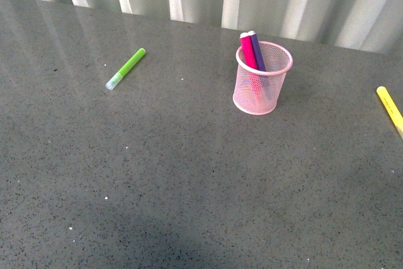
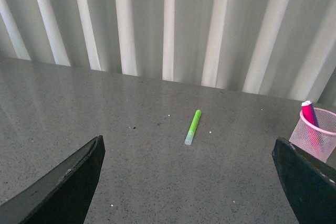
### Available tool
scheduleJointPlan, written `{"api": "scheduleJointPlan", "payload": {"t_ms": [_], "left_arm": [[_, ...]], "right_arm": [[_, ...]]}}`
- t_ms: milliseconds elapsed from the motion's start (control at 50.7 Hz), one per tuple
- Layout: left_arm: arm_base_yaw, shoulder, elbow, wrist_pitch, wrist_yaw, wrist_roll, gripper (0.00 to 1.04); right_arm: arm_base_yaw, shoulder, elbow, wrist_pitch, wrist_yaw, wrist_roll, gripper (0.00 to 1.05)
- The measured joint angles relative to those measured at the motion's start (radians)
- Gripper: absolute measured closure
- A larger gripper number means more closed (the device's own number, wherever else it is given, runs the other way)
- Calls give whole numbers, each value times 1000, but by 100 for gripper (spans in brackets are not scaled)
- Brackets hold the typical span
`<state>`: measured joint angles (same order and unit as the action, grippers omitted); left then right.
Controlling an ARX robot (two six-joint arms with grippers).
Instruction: Insert purple and pink pens into pink cup
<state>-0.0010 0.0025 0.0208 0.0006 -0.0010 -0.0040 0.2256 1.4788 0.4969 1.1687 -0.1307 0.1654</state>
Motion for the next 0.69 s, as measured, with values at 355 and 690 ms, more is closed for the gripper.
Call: {"api": "scheduleJointPlan", "payload": {"t_ms": [355, 690], "left_arm": [[0, -1, 0, 0, 0, 0, 7], [0, -1, 0, 0, 0, 0, 7]], "right_arm": [[-3, -789, -303, -690, 341, -147, 53], [-98, -948, -397, -745, 248, -164, 101]]}}
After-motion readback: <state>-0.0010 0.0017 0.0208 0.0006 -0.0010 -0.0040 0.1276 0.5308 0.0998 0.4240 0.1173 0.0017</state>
